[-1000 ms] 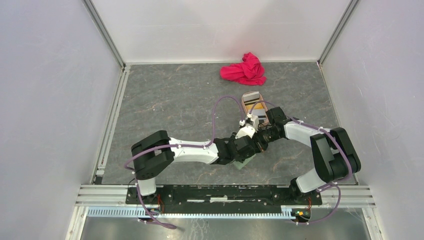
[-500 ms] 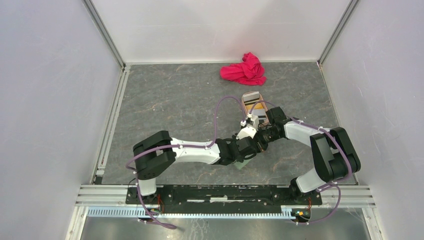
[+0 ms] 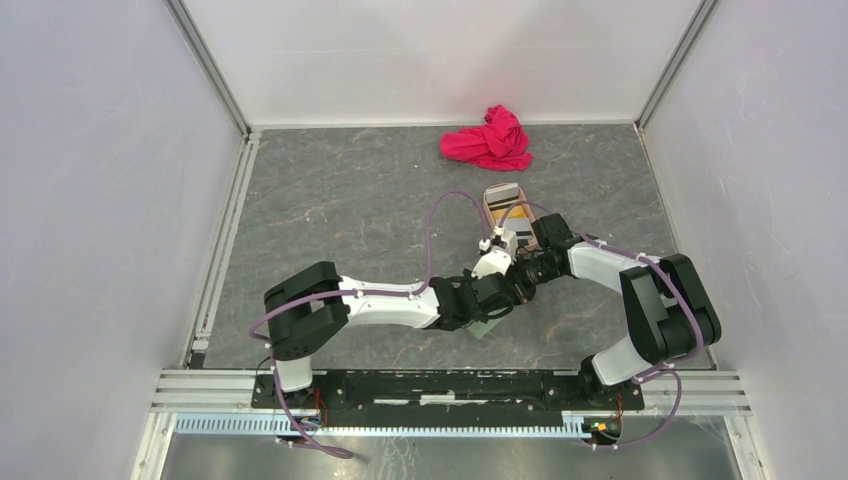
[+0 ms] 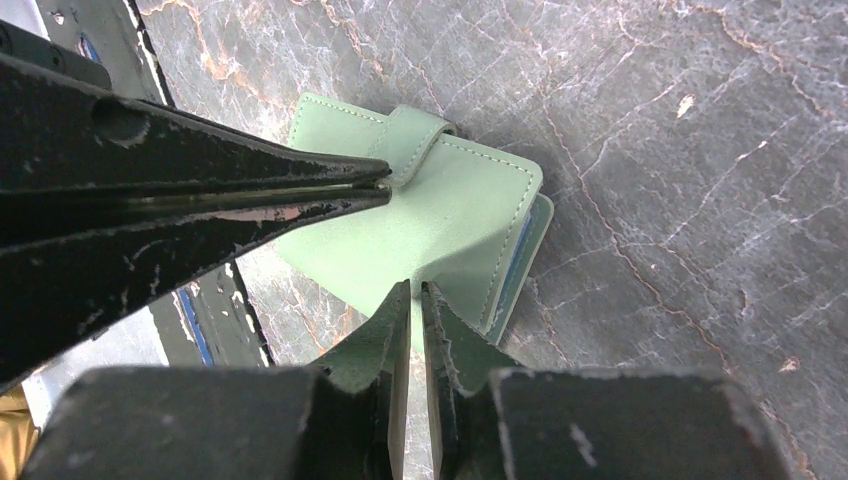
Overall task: Put the credit cards into the card holder
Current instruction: Open the card holder at the center of the board.
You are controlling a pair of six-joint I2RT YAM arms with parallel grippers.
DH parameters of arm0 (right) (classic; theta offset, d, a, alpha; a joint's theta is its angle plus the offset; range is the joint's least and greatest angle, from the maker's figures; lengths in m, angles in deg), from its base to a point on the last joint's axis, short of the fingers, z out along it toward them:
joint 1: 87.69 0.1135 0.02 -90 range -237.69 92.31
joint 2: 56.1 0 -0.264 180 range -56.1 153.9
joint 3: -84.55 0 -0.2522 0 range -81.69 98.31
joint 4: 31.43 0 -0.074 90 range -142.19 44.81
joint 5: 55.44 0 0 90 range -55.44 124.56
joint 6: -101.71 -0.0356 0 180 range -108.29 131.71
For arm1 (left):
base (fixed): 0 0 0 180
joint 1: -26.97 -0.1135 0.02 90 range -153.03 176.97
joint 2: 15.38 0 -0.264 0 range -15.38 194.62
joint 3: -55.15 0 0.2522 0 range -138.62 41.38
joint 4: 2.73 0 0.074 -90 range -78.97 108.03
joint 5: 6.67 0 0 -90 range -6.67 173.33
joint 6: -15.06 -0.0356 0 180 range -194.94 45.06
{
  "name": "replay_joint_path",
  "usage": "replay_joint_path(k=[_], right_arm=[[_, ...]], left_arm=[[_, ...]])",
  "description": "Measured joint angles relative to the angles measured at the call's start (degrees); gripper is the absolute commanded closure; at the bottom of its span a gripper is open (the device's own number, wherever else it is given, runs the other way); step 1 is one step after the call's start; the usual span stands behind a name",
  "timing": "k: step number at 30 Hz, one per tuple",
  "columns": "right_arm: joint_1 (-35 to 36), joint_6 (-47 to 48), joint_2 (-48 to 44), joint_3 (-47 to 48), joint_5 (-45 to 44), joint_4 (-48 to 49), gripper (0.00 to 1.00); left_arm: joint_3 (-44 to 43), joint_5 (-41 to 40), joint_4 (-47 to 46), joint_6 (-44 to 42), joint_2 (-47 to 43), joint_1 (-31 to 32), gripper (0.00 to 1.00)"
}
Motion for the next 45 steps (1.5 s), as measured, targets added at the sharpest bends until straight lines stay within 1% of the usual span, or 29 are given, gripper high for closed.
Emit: replay_joint_path(k=[9, 12, 14, 16, 19, 22, 27, 33, 39, 42, 45], right_arm=[[0.0, -0.85, 0.0, 0.09, -0.42, 0.0, 0.83], [0.0, -0.85, 0.0, 0.11, -0.24, -0.11, 0.71], [0.0, -0.46, -0.07, 0.24, 0.59, -0.68, 0.61], [0.04, 0.55, -0.37, 0.35, 1.64, -1.66, 0.55], [0.22, 3.67, -1.55, 0.48, 2.16, -1.86, 0.47], [-0.17, 8.17, -3.63, 0.55, 2.19, -2.16, 0.43], [-0.85, 15.45, -8.52, 0.55, 2.6, -4.2, 0.38], [-0.87, 20.81, -13.29, 0.52, 4.74, -5.53, 0.32], [-0.87, 17.9, -13.44, 0.15, 5.51, -3.02, 0.34], [-0.9, 15.12, -11.15, 0.13, 6.16, -1.7, 0.34], [-1.05, 12.35, -7.76, 0.13, 7.04, -1.16, 0.31]], left_arm=[[4.9, 0.61, -2.23, 0.02, -4.04, -1.16, 0.98], [8.83, 3.45, -5.11, 0.87, -7.13, -3.19, 0.98], [11.78, 6.03, -7.45, 1.42, -9.46, -5.07, 0.98], [14.84, 8.57, -10.21, 2.27, -11.89, -6.91, 0.98], [19.1, 12.55, -13.84, 3.45, -15.61, -9.27, 0.98], [23.3, 16.81, -17.7, 5.49, -19.43, -11.5, 0.98], [29.42, 24.35, -26.16, 9.7, -23.1, -15.67, 0.98], [35.26, 32.3, -38.01, 16.63, -23.26, -18.58, 0.98], [41.2, 37.0, -52.06, 24.79, -23.26, -19.32, 0.98], [41.46, 38.64, -56.68, 27.06, -22.86, -19.34, 0.98], [41.46, 39.82, -60.24, 28.57, -22.4, -19.34, 0.98]])
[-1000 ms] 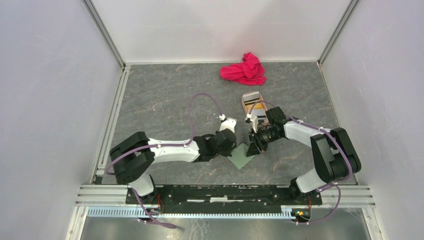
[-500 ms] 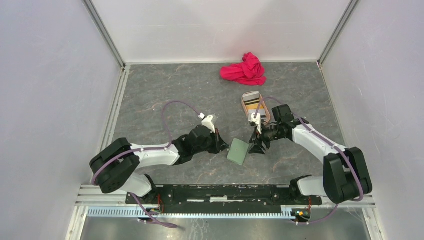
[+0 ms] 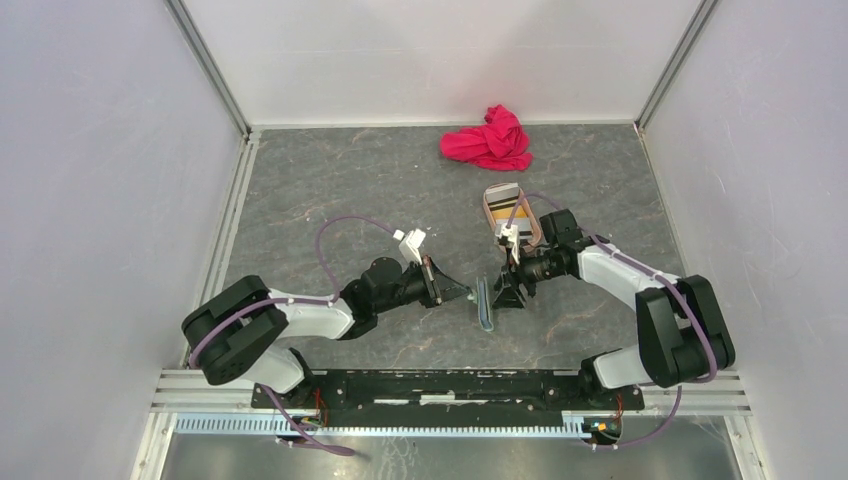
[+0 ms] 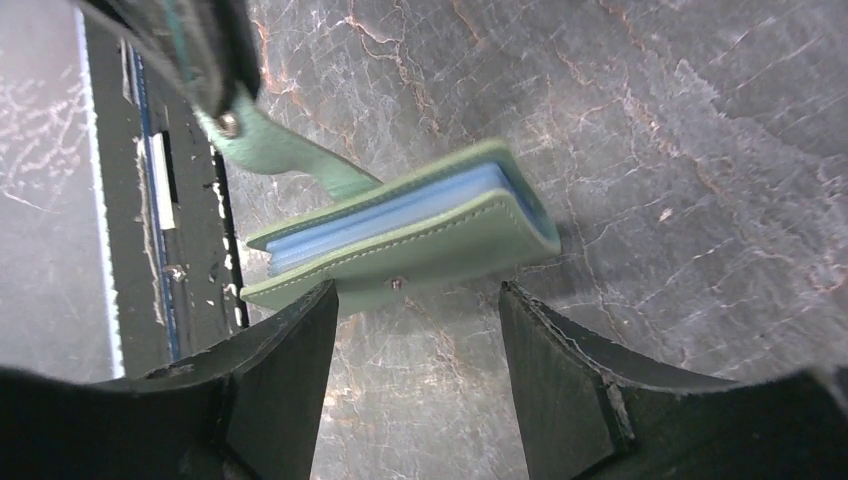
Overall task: Put the credit cards into the card holder
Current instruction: Open the card holder at the center of the board.
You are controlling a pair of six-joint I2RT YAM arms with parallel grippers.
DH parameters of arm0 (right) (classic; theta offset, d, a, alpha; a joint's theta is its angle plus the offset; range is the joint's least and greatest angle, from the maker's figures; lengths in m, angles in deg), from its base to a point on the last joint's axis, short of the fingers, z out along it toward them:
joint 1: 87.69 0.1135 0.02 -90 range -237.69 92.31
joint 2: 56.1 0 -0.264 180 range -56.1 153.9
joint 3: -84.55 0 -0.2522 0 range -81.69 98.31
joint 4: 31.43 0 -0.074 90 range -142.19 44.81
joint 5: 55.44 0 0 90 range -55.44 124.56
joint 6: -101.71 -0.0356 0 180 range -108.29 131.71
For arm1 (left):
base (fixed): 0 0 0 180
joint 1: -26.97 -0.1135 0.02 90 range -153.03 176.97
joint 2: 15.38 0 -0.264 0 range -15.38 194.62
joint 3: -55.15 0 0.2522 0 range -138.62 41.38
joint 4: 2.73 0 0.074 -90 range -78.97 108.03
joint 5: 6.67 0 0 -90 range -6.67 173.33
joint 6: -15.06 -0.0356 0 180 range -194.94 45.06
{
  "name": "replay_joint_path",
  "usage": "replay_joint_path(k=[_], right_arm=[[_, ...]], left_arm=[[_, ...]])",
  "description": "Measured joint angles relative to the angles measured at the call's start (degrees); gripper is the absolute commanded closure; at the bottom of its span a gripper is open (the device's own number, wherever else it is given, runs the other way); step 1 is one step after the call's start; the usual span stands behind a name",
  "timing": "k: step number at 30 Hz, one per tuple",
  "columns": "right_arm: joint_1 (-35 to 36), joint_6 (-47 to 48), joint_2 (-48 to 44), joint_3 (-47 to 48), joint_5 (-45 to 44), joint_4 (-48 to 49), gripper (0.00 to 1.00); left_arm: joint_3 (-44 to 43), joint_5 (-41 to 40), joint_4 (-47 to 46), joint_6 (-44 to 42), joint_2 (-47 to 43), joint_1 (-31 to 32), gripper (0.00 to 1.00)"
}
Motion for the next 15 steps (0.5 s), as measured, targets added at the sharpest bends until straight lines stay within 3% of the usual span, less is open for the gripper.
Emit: replay_joint_path(k=[11, 15], right_arm=[[-5.35, -4.81, 1.44, -0.04, 2.95, 0.85, 0.13], [-6.34, -5.33, 1.42, -0.37, 4.28, 1.16, 0.12]], left_arm=[[0.0, 1.88, -2.73, 0.76, 0.63, 0.0, 0.98], [0.0, 1.9, -2.21, 0.74, 0.63, -0.09, 0.98]])
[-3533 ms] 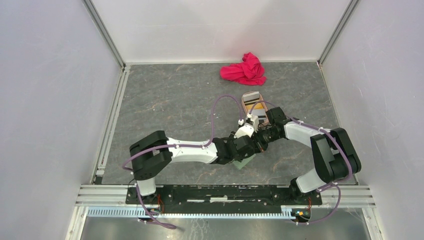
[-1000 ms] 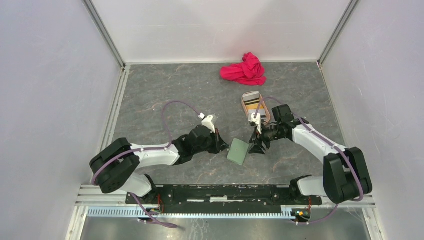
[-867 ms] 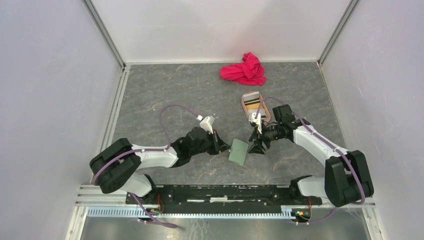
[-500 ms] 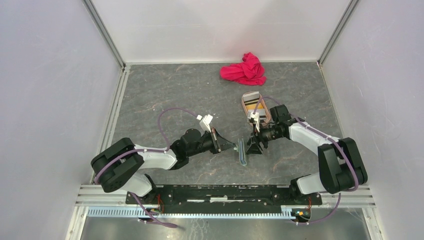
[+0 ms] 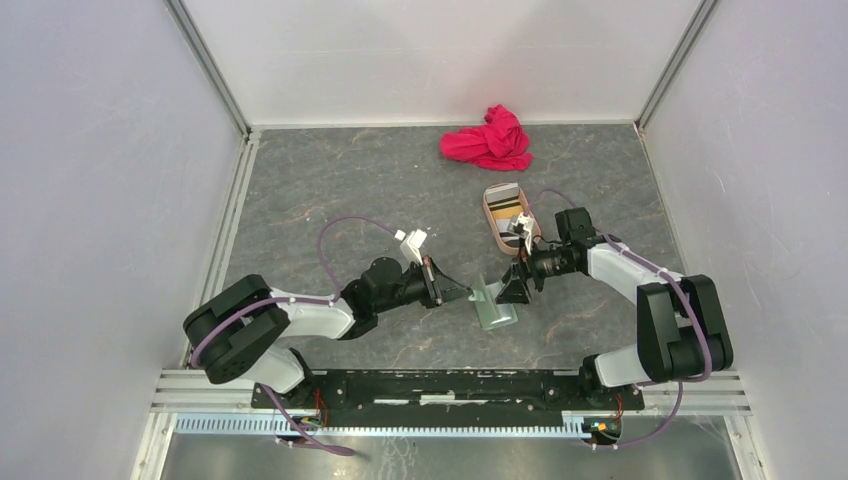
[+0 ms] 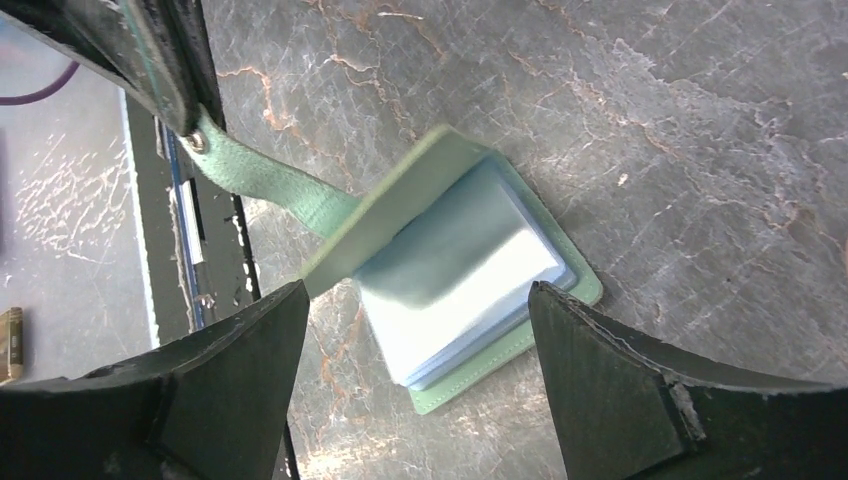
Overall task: Put the credit cards into the card holder
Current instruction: Open the card holder at the center of the board.
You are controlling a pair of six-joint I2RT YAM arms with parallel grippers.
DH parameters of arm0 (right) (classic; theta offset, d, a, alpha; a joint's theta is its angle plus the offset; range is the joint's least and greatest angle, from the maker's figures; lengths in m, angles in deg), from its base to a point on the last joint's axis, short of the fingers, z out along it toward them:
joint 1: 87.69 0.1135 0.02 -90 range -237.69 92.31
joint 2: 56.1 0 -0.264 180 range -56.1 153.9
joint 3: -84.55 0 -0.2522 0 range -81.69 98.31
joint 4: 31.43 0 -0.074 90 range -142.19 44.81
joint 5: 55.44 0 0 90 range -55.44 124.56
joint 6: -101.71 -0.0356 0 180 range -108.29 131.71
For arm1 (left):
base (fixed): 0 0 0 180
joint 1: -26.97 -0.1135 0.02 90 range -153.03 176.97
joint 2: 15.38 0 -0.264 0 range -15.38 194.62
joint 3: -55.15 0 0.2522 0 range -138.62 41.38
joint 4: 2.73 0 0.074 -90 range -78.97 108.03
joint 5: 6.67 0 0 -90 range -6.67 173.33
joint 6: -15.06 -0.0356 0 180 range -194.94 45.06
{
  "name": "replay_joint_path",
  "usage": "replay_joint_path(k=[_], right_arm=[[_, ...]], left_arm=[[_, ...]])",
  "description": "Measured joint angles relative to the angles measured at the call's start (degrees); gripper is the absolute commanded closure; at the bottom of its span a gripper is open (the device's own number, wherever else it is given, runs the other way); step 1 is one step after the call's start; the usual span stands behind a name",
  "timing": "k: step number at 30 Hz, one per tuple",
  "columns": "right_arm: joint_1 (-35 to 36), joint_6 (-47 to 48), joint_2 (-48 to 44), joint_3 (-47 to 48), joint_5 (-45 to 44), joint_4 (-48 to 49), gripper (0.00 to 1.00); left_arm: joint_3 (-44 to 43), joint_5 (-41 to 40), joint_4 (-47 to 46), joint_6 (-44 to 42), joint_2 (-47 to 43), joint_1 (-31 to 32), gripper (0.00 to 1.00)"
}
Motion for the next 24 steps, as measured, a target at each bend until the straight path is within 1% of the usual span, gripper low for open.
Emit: replay_joint_path(k=[5, 9, 13, 18, 20, 23, 24], right_arm=[[0.66, -0.9, 1.38, -0.22, 0.22, 0.15, 0.15], [0.81, -1.99, 2.05, -0.28, -0.94, 0.44, 0.17], [0.61, -3.34, 1.2, -1.01, -3.54, 2.36, 0.25], [0.31, -4.79, 0.59, -1.73, -6.21, 3.74, 0.35], [0.28, -5.18, 0.59, -1.73, -6.64, 3.93, 0.44], [0.24, -5.51, 0.59, -1.73, -7.17, 4.33, 0.64], [0.24, -5.9, 0.59, -1.73, -7.54, 4.48, 0.69]], left_arm=[[0.0, -0.15, 2.71, -0.04, -0.26, -0.57, 0.98], [0.09, -1.53, 8.02, -0.74, -2.78, -0.98, 0.98], [0.74, -4.7, 16.74, -1.77, -8.37, -1.36, 0.98], [3.69, -10.86, 28.61, -1.75, -17.22, -2.21, 0.98], [4.44, -12.72, 32.15, -1.68, -19.04, -2.47, 0.98], [5.09, -15.12, 36.65, -0.76, -20.17, -2.62, 0.98], [4.96, -15.78, 38.21, -0.46, -20.09, -2.62, 0.98]])
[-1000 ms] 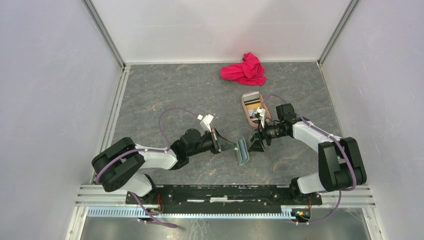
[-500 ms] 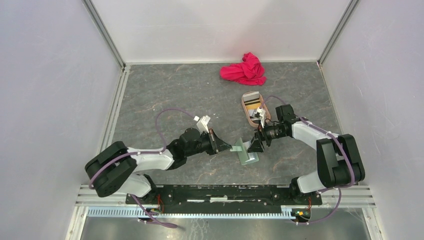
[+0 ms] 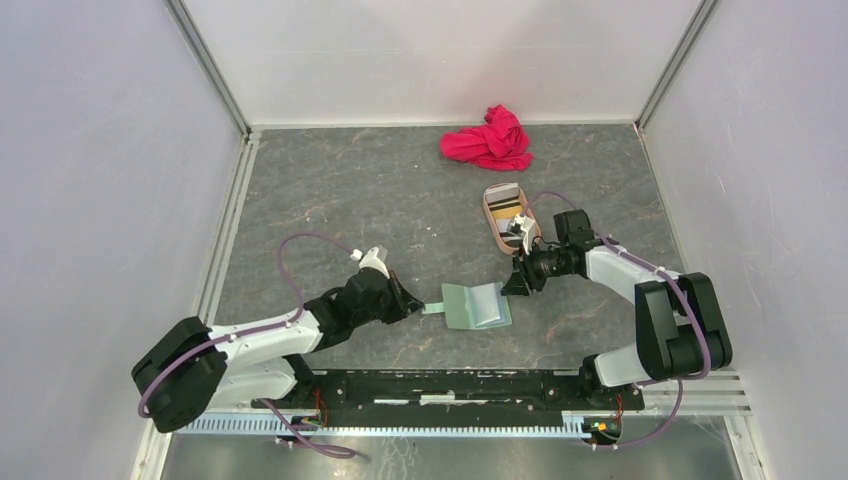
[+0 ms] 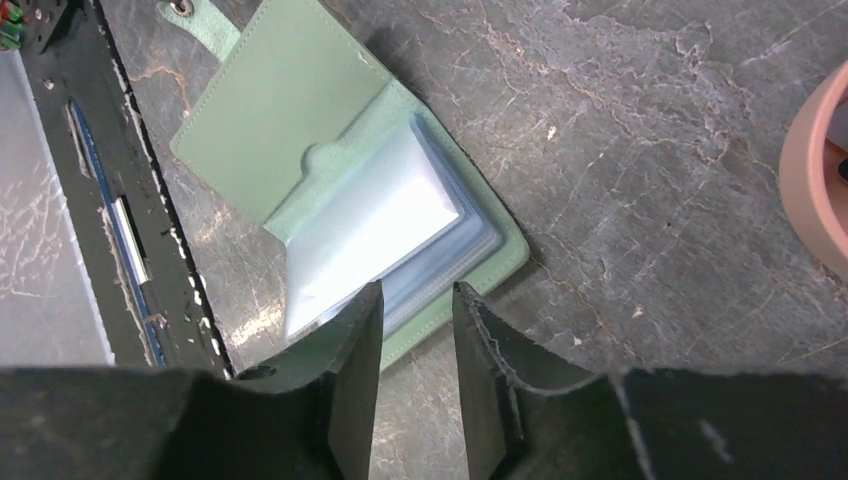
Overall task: Put the credit cards into the card holder
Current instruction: Open the card holder at the center of the board.
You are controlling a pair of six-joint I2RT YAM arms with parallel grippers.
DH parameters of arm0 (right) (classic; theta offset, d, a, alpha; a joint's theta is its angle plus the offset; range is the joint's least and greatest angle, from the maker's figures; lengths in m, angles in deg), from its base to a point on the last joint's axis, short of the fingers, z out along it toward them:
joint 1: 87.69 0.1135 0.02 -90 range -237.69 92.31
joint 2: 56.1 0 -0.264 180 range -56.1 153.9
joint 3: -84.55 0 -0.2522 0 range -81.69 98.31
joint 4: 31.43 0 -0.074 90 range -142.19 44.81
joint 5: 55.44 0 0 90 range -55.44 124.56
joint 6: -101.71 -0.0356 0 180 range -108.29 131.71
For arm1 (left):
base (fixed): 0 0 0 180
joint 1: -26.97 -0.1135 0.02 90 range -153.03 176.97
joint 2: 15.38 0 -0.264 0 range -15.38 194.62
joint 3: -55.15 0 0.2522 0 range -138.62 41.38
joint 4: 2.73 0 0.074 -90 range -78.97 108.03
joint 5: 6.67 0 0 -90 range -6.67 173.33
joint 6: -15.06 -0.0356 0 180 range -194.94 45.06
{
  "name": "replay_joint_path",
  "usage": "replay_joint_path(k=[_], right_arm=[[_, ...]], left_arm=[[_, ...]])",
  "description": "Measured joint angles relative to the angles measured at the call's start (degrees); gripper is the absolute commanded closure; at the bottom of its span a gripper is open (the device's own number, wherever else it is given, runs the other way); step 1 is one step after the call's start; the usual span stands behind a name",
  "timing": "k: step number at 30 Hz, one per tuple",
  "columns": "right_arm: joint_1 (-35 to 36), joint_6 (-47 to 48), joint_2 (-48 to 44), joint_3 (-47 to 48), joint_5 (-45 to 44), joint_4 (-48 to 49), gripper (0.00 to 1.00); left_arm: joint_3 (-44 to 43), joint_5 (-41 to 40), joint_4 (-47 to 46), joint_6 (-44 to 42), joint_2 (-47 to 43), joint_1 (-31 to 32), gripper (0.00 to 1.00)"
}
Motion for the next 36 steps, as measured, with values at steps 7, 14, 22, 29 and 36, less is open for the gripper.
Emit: replay_joint_path(k=[7, 14, 22, 29, 36], right_arm=[[0.7, -0.31, 0.5, -0.46, -3.54, 0.22, 0.9], [5.44, 0.59, 3.06, -0.46, -5.7, -0.76, 0.91], [8.41, 2.58, 2.8, 0.61, -4.42, -2.45, 0.9], [9.03, 2.89, 1.07, 3.91, -2.34, -3.74, 0.82], [10.45, 5.51, 5.66, 11.74, 0.35, -6.86, 0.78]], left_arm=[[-3.41, -2.27, 6.69, 0.5, 2.08, 0.0, 0.97], [-4.66, -3.21, 9.07, 1.49, 2.43, 0.0, 0.94], [-5.03, -3.76, 10.32, 2.16, 2.69, 0.0, 0.94], [-5.42, -3.26, 10.34, 2.12, 4.74, -0.02, 0.93], [-5.46, -3.37, 10.78, 1.25, 2.49, -0.02, 0.66]])
